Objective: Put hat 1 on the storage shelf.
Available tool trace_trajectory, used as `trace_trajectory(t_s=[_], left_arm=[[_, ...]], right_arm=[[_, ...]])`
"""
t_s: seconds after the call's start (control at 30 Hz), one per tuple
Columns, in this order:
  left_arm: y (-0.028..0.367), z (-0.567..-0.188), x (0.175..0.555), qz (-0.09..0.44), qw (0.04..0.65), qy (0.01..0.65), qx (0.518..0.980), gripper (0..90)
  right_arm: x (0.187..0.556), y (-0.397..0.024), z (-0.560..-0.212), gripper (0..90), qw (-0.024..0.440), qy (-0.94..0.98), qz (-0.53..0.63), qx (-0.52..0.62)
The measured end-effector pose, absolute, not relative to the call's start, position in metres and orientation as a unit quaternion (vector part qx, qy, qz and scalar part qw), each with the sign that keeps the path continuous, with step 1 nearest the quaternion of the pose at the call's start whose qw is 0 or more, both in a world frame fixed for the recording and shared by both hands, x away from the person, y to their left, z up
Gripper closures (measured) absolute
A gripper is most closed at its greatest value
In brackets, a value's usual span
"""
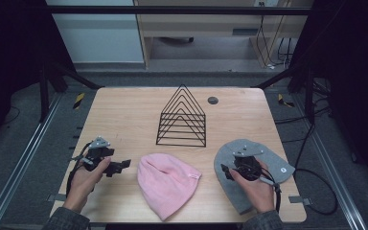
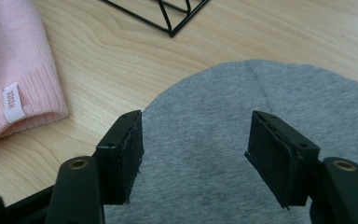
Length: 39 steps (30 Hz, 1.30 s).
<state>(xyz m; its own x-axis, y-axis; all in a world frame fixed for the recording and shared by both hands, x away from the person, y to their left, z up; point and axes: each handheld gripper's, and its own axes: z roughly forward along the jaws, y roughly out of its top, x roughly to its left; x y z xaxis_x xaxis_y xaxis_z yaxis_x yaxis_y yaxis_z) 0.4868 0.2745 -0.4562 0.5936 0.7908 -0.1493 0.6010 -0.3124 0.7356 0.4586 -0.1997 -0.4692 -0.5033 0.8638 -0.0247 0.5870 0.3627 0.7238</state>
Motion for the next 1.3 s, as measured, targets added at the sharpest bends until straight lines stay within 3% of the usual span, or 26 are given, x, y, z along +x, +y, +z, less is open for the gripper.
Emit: trace_trajectory(t_s=[0.17, 0.37, 0.73, 0.93, 1.13, 1.3], left_arm=[[0.254, -0.455, 0.483, 0.120, 0.385, 0.424, 0.811, 10.5], [0.227, -0.454, 0.479, 0.116, 0.375, 0.418, 0.820, 11.5], [0.218, -0.469, 0.485, 0.113, 0.328, 0.425, 0.836, 35.6], [0.215, -0.476, 0.486, 0.074, 0.338, 0.420, 0.839, 48.9], [0.213, -0.477, 0.486, 0.066, 0.335, 0.409, 0.847, 54.0], [0.212, -0.481, 0.486, 0.056, 0.336, 0.405, 0.849, 66.9]], right_arm=[[0.460, -0.196, -0.470, 26.6, 0.203, 0.800, 0.328, 0.459], [0.459, -0.194, -0.468, 28.1, 0.206, 0.799, 0.331, 0.458], [0.459, -0.189, -0.470, 29.2, 0.201, 0.807, 0.320, 0.453], [0.460, -0.185, -0.471, 27.9, 0.197, 0.813, 0.315, 0.449], [0.460, -0.181, -0.472, 27.6, 0.196, 0.815, 0.316, 0.444], [0.460, -0.181, -0.472, 27.5, 0.196, 0.816, 0.315, 0.444]])
